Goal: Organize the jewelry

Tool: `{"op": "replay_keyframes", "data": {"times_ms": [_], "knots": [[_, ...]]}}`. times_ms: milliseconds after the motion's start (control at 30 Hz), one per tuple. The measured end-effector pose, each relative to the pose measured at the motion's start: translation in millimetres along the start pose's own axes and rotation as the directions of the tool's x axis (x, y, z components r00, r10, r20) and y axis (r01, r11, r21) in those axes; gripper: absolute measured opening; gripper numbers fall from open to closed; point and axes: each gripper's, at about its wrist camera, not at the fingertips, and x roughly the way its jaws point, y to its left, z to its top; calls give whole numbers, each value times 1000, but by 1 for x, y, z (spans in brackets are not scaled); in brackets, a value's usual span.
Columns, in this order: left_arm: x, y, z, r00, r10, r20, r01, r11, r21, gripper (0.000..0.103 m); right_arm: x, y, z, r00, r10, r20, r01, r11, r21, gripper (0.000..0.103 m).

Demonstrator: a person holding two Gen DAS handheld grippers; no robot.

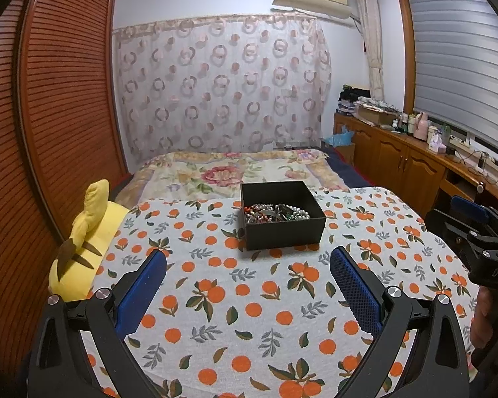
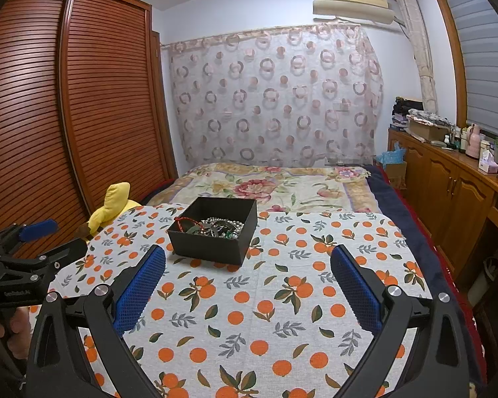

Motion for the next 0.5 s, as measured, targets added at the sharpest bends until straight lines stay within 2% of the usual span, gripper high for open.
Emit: {"op": "replay_keyframes", "data": {"times_ms": [500], "knots": [[-3, 0, 2, 1000, -2, 11, 2, 1000, -5, 95, 0, 0, 0, 1000, 0, 1, 0, 1000, 1, 100]]}}
